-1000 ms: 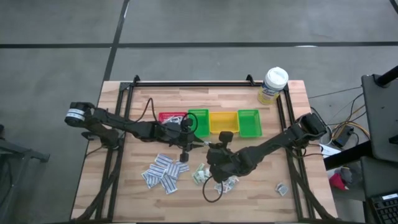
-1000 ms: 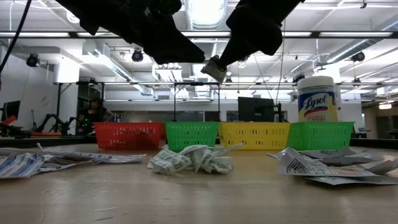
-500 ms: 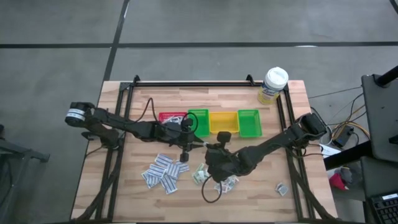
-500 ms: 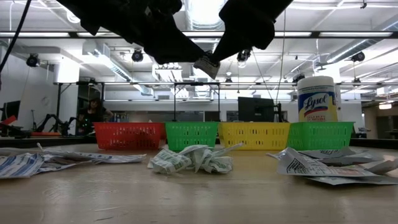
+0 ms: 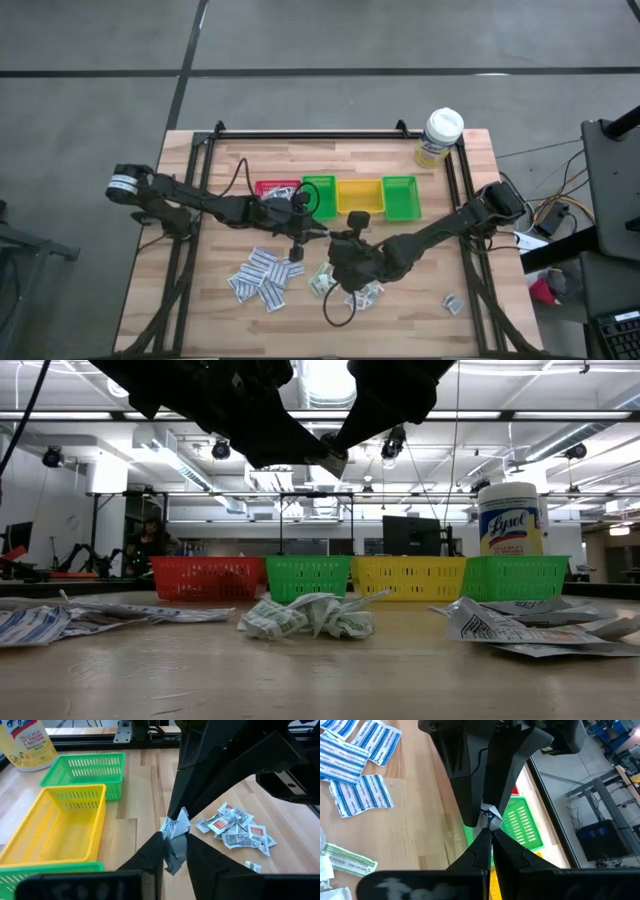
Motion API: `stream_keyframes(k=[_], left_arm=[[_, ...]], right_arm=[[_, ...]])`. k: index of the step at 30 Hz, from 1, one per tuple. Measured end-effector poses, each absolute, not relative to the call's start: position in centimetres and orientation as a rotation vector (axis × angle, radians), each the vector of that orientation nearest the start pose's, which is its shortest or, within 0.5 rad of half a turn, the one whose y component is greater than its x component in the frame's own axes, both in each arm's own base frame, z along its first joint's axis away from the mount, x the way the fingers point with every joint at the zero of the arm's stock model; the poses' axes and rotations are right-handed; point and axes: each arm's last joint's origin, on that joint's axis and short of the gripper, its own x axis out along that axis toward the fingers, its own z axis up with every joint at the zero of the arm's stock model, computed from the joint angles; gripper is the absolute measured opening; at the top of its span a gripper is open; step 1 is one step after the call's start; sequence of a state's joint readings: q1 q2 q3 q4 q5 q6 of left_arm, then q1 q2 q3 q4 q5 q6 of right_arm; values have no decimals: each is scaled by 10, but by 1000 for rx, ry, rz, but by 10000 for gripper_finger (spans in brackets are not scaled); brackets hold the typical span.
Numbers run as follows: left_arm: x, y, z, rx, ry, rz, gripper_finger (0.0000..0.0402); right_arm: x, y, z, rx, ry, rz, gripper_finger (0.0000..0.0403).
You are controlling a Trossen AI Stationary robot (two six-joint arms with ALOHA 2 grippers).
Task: Pick & Place First Aid Supplies
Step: Put the alcohol pad into the red basket
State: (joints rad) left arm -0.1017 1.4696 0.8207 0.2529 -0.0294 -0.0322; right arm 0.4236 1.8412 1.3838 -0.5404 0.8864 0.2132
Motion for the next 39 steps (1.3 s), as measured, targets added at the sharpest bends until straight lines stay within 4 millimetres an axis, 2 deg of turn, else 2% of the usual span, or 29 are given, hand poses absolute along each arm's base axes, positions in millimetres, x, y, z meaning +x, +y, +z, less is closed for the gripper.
stream_keyframes(k=[5,12,19,27,34,39], left_arm=[[312,-31,229,-14,397,-65,9],[312,-31,227,-48,414,-64,2],[304,-23,223,-85,507,76,1],[289,7,221,-211,579,429,0],[270,37,220,-380,649,600,0],[258,54,217,-531,718,637,0]], right_arm=[[359,137,231,-409,742,-498,8],[356,137,229,-410,783,-471,8],[334,130,223,-411,973,-491,27],[300,124,224,-350,1183,-616,53],[282,143,225,-431,1215,-583,54],[273,157,225,-456,1201,-547,54]])
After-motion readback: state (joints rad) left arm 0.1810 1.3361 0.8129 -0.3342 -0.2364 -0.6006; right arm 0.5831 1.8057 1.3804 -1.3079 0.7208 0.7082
